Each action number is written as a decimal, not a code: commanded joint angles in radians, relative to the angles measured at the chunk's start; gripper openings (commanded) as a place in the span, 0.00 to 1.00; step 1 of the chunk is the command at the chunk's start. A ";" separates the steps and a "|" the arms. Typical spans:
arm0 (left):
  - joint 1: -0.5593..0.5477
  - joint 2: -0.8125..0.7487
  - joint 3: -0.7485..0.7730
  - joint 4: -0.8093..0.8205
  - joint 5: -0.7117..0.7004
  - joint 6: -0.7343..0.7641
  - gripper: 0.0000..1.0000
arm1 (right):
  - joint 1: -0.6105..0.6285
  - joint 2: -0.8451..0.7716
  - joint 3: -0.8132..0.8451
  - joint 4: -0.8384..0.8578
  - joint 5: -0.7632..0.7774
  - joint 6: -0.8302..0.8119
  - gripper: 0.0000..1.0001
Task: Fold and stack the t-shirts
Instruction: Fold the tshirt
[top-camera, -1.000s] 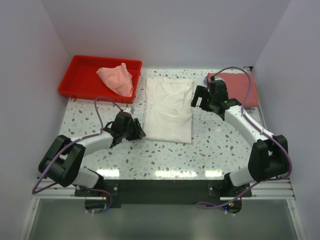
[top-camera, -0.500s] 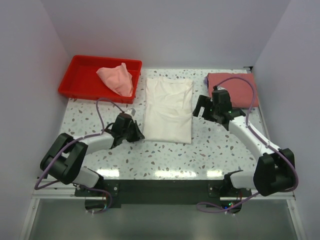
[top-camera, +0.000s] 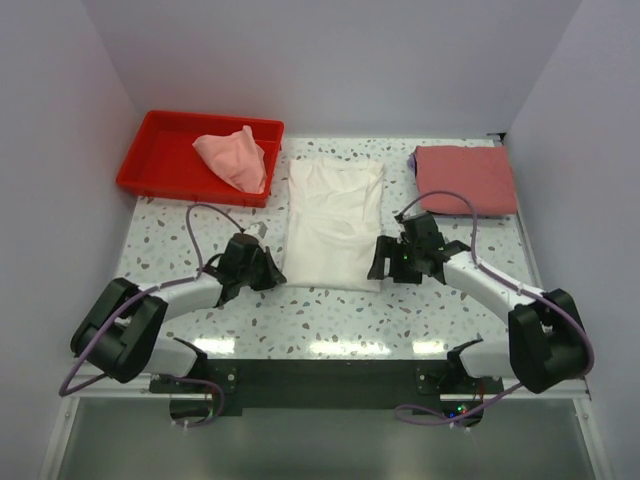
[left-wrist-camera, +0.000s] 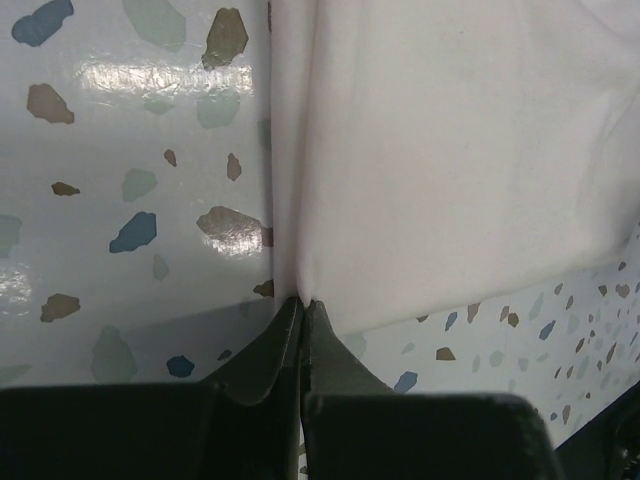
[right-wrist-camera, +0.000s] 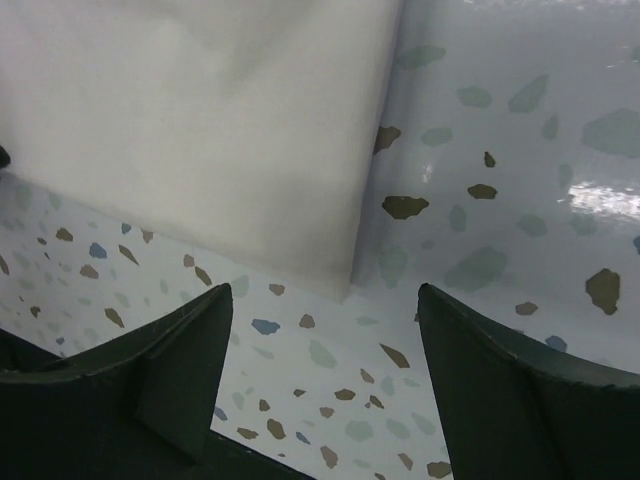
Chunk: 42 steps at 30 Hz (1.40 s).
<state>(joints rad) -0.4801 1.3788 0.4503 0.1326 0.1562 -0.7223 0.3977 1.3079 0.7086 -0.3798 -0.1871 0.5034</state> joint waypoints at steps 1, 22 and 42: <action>-0.005 -0.030 -0.021 -0.033 -0.020 0.001 0.00 | 0.044 0.048 -0.009 0.061 -0.052 0.007 0.75; -0.006 -0.078 -0.059 -0.062 -0.027 -0.022 0.00 | 0.078 0.137 -0.095 0.121 -0.133 0.070 0.15; -0.212 -0.688 -0.295 -0.619 -0.015 -0.305 0.00 | 0.259 -0.301 -0.348 -0.163 -0.160 0.300 0.00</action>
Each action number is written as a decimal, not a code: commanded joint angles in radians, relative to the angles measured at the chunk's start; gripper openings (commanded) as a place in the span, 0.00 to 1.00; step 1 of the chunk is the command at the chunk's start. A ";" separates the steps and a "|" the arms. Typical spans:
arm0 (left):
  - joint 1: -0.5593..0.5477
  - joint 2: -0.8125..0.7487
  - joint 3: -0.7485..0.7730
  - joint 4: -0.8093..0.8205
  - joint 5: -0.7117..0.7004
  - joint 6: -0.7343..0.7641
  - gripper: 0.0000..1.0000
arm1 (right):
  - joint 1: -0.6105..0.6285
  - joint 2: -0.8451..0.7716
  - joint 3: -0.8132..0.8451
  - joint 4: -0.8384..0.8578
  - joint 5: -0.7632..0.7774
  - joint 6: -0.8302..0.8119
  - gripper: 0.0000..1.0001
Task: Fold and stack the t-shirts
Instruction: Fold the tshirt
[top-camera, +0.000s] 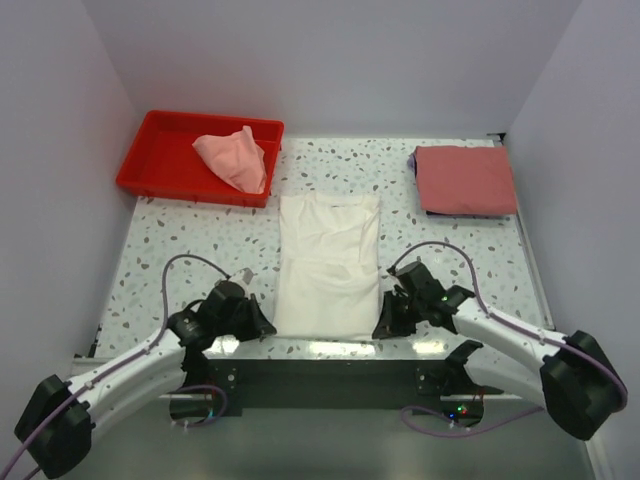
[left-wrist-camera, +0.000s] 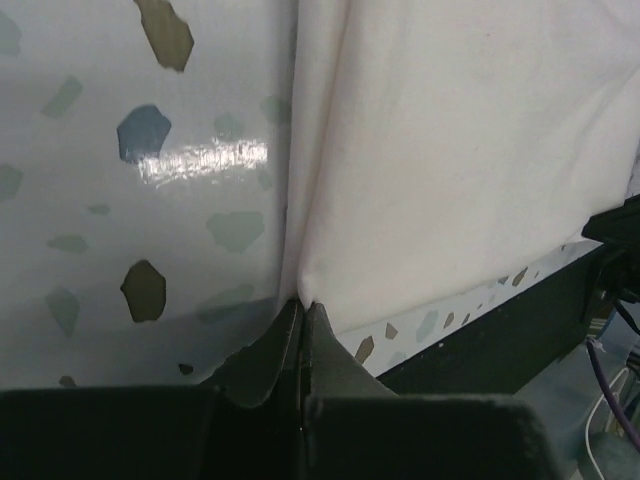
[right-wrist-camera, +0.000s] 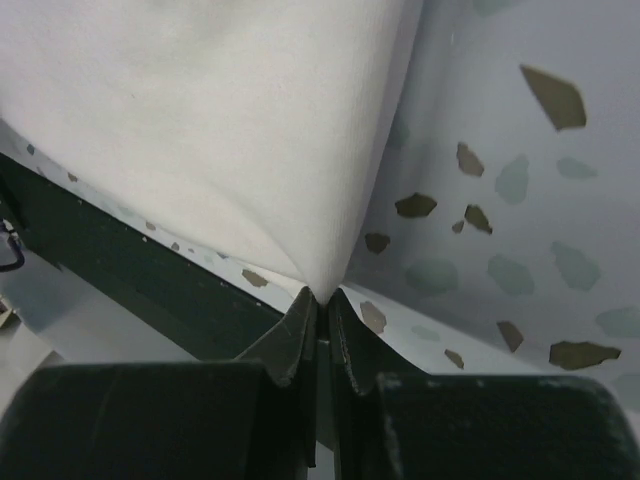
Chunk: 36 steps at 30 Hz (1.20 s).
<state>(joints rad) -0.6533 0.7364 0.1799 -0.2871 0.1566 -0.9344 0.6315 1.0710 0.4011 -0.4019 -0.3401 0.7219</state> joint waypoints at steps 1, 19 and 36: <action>-0.045 -0.096 -0.034 -0.231 -0.009 -0.125 0.00 | 0.031 -0.119 -0.048 -0.155 -0.005 0.094 0.00; -0.057 -0.002 0.427 -0.382 -0.354 -0.038 0.00 | 0.034 -0.076 0.415 -0.391 0.248 -0.148 0.00; 0.061 0.299 0.734 -0.107 -0.556 0.172 0.00 | -0.196 0.127 0.666 -0.344 0.073 -0.312 0.01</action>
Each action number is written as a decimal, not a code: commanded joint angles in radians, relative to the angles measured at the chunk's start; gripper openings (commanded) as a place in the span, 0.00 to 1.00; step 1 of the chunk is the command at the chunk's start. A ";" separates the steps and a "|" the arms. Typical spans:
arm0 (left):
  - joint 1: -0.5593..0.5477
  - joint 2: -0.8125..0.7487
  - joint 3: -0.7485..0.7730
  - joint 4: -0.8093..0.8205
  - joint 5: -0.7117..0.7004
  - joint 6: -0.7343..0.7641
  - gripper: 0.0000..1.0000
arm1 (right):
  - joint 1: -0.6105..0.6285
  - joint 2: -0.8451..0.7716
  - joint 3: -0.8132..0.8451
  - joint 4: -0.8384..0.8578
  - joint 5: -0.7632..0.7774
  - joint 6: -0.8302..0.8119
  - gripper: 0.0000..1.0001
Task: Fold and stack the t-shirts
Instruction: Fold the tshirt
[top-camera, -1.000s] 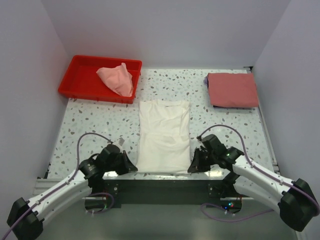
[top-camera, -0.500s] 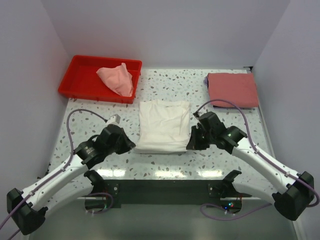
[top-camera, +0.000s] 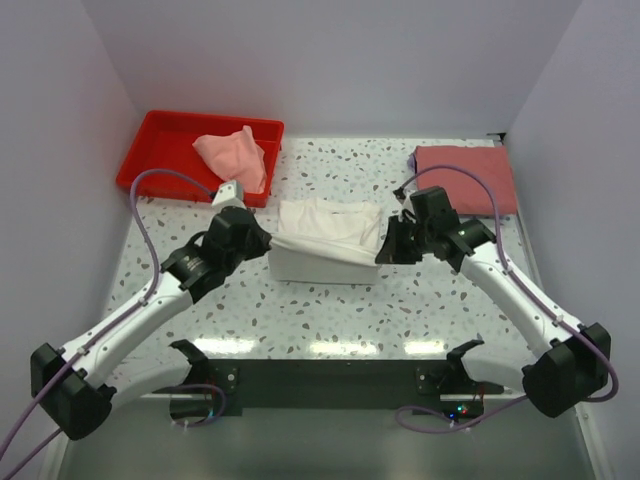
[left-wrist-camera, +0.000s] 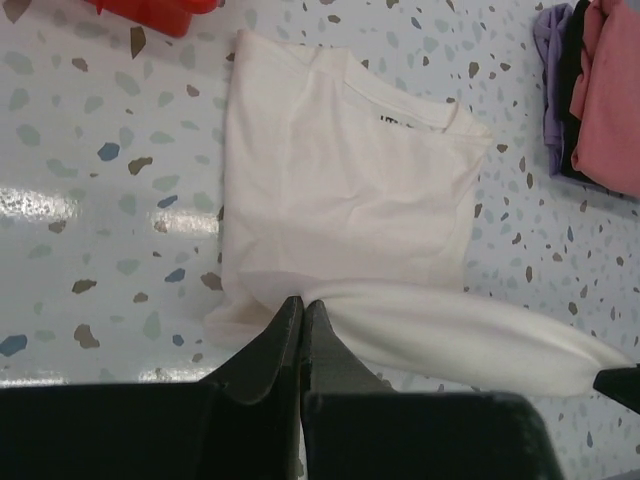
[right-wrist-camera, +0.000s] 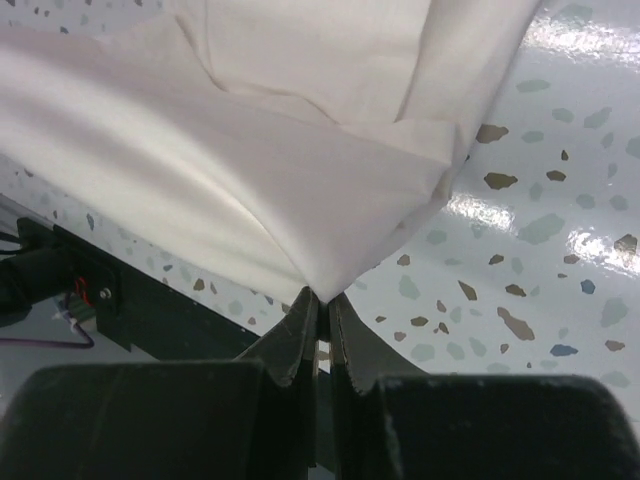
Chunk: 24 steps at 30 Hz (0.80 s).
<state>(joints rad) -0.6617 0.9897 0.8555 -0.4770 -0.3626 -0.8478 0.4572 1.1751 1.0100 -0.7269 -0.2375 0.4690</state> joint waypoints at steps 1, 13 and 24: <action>0.089 0.062 0.065 0.122 -0.010 0.108 0.00 | -0.031 0.034 0.070 -0.020 -0.029 -0.062 0.01; 0.180 0.213 0.181 0.255 0.008 0.190 0.00 | -0.109 0.192 0.206 -0.003 -0.098 -0.087 0.02; 0.272 0.403 0.254 0.330 0.091 0.214 0.00 | -0.186 0.359 0.302 0.024 -0.160 -0.104 0.01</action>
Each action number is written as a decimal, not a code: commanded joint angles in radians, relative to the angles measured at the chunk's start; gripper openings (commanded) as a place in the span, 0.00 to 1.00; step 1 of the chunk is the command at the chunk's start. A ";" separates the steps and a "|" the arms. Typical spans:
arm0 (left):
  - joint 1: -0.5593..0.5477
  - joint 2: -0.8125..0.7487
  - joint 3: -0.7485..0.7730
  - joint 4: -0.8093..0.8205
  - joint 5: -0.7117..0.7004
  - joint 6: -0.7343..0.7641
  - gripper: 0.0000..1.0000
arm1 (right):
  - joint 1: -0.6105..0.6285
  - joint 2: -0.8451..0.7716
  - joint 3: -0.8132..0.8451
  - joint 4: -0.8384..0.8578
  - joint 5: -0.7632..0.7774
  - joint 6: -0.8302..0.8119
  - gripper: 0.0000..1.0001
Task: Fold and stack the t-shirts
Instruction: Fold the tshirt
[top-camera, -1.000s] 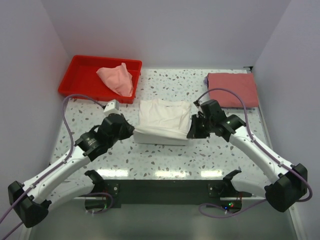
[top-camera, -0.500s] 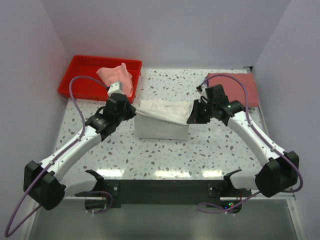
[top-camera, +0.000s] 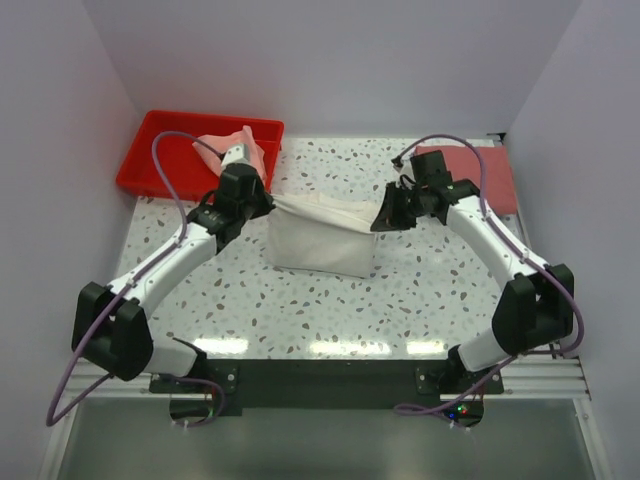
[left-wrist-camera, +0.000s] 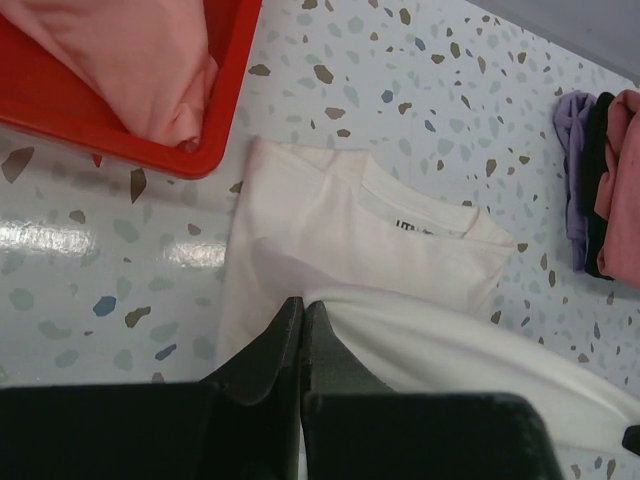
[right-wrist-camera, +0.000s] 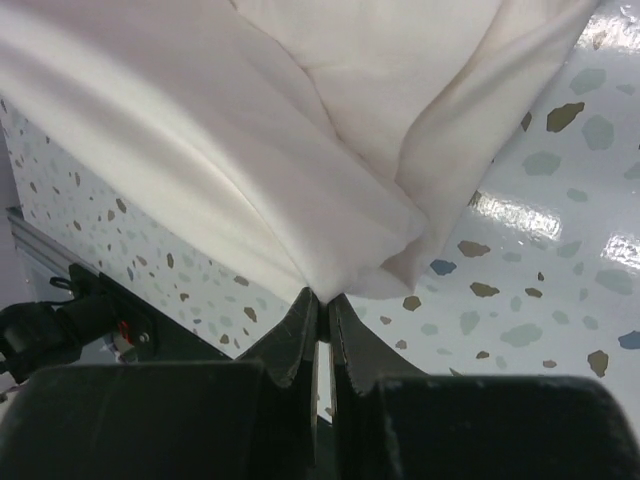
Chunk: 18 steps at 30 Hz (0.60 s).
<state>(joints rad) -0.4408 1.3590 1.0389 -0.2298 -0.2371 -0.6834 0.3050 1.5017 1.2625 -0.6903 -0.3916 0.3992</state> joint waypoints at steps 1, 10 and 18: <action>0.057 0.052 0.079 0.084 -0.027 0.048 0.00 | -0.037 0.044 0.060 -0.008 -0.012 -0.037 0.01; 0.093 0.225 0.174 0.112 0.044 0.070 0.00 | -0.073 0.196 0.129 0.031 -0.024 -0.033 0.01; 0.097 0.393 0.295 0.124 0.078 0.105 0.00 | -0.110 0.333 0.192 0.064 -0.030 -0.011 0.02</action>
<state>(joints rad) -0.3710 1.7161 1.2549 -0.1730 -0.1322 -0.6304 0.2188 1.8095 1.4021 -0.6304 -0.4377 0.3931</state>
